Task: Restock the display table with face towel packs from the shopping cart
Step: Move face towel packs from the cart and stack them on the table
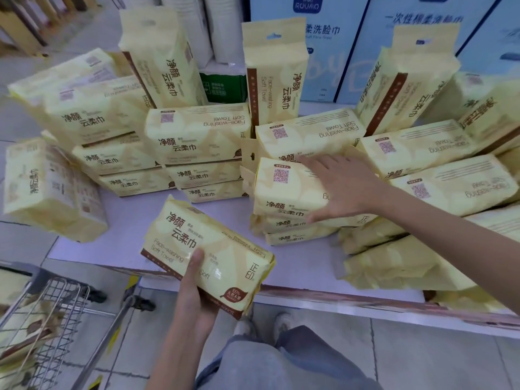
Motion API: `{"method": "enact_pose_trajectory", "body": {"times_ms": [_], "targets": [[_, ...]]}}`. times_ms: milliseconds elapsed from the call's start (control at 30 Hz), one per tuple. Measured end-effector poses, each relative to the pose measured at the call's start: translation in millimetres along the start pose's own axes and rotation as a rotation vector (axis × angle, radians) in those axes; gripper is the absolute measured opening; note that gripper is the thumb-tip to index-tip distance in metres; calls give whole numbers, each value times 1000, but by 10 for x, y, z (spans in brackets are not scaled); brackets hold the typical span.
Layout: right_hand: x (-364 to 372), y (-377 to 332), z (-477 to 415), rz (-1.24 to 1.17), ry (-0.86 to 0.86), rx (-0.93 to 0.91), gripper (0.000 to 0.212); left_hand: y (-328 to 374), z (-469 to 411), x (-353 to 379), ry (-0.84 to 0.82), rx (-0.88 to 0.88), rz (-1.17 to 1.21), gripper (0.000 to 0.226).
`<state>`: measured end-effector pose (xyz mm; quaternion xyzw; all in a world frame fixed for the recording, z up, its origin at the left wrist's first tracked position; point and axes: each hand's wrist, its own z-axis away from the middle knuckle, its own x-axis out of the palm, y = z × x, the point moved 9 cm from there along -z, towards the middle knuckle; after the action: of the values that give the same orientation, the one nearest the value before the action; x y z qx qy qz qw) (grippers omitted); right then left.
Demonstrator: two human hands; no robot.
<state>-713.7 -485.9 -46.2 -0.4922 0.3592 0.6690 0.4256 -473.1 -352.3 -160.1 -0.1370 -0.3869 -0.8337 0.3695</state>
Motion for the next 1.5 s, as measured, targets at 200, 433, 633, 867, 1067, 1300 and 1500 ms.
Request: {"method": "enact_pose_trajectory", "body": {"times_ms": [200, 433, 633, 867, 1067, 1300, 1500], "targets": [[-121, -77, -103, -44, -11, 9, 109, 33, -60, -19, -10, -20, -30, 70], [-276, -256, -170, 49, 101, -123, 106, 25, -128, -39, -24, -60, -7, 57], [-283, -164, -150, 106, 83, -135, 104, -19, -174, -52, -26, -90, 5, 56], [-255, -91, -91, 94, 136, -51, 106, -67, -167, -40, -15, -103, -12, 54], [-243, -105, -45, 76, 182, -9, 107, -146, -113, -78, 12, -125, -28, 55], [-99, -82, 75, -18, 211, 63, 103, -258, -87, 4, -32, -135, -35, 40], [-49, -108, 344, -173, 301, 176, 95, -373, -36, 142, -98, -148, 5, 42]]}}
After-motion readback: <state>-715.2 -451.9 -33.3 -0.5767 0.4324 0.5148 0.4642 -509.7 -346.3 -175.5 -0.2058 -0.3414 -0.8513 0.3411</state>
